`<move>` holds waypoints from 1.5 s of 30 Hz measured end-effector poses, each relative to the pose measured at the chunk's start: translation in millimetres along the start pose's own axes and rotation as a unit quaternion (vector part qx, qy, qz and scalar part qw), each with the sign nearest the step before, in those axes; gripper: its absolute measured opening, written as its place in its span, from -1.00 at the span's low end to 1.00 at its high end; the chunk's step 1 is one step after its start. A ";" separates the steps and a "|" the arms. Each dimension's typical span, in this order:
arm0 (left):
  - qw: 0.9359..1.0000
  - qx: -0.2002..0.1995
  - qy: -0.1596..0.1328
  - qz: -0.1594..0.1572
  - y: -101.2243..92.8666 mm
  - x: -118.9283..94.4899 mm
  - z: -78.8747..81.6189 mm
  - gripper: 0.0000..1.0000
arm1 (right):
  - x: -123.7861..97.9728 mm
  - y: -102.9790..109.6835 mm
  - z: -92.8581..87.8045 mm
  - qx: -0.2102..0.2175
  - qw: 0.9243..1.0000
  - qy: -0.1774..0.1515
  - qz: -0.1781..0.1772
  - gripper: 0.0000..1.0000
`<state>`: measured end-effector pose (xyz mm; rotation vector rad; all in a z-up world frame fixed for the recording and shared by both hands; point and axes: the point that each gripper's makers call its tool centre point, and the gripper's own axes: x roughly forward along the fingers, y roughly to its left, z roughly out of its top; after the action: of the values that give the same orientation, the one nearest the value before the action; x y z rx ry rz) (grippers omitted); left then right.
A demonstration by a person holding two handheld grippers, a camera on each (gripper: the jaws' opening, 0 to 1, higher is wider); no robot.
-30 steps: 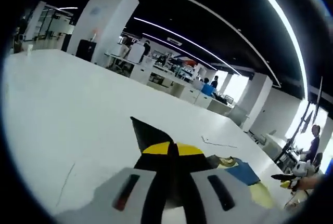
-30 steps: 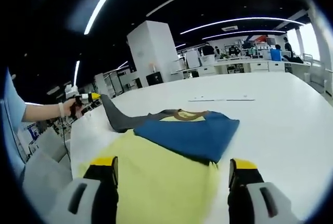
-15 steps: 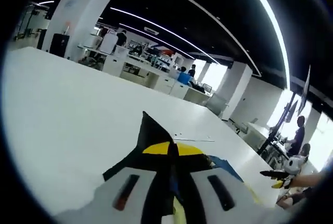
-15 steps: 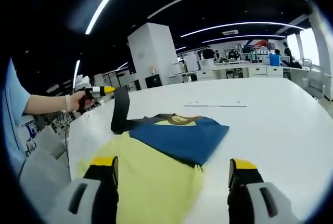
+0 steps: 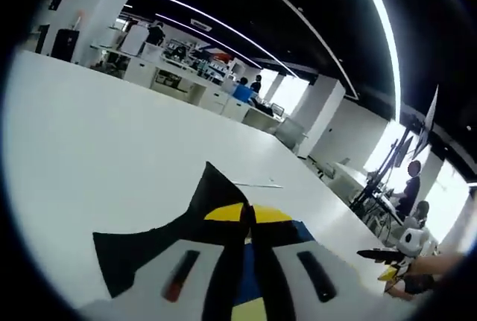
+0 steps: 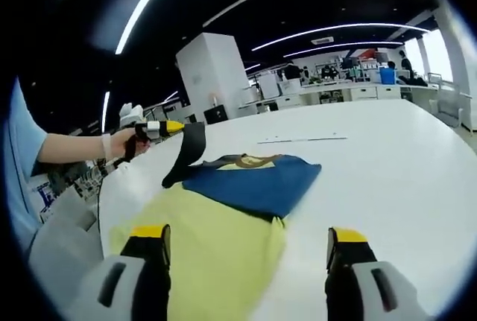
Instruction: Fold the garment on the visible template until the final outline fits inside the template.
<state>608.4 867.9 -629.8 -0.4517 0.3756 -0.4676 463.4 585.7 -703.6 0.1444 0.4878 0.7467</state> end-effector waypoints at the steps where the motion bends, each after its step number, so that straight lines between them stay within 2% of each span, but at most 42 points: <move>1: 1.000 -0.003 0.001 -0.005 -5.0 5.5 -3.1 -1.00 | 0.0 -0.4 -0.4 0.000 1.000 0.000 0.000 0.75; 8: 0.998 -0.025 0.006 -0.049 -53.1 47.9 -23.7 -1.00 | 3.9 -10.6 -4.5 0.009 1.000 -0.003 -0.005 0.77; 14: 0.996 -0.028 0.012 -0.085 -88.9 76.7 -31.9 -1.00 | 3.9 -9.6 -10.1 0.017 1.000 -0.002 -0.004 0.77; 18: 0.992 -0.064 0.011 -0.105 -109.5 95.0 -41.9 -1.00 | 1.3 -11.6 -16.5 0.018 1.000 0.004 -0.008 0.77; 22: 0.991 -0.055 0.024 -0.122 -130.6 108.3 -62.4 -1.00 | -3.1 -13.7 -20.5 0.023 1.000 0.005 -0.012 0.76; 26: 0.986 -0.052 0.051 -0.150 -152.1 114.5 -85.6 -1.00 | -7.2 -15.3 -24.2 0.029 0.999 0.005 -0.018 0.76; 28: 0.985 -0.027 0.073 -0.157 -159.6 114.6 -101.8 -1.00 | -8.4 -16.0 -26.7 0.032 0.999 0.006 -0.021 0.76; 31: 0.981 -0.002 0.108 -0.163 -165.6 115.8 -127.0 -1.00 | -8.9 -16.0 -30.3 0.038 0.999 0.008 -0.023 0.76; 35: 0.979 -0.014 0.126 -0.161 -170.6 121.5 -148.5 -1.00 | -9.0 -14.0 -33.1 0.044 0.999 0.007 -0.023 0.76; 42: 0.975 -0.020 0.145 -0.164 -173.8 122.7 -164.4 -1.00 | -12.3 -11.0 -36.0 0.040 0.999 0.011 -0.024 0.76; 45: 0.975 -0.009 0.154 -0.163 -171.2 122.6 -168.7 -1.00 | -13.8 -13.3 -37.7 0.045 0.999 0.010 -0.028 0.76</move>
<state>576.5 614.0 -715.6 -0.4603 0.6083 -0.8589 445.0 565.0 -735.6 0.2069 0.5436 0.6731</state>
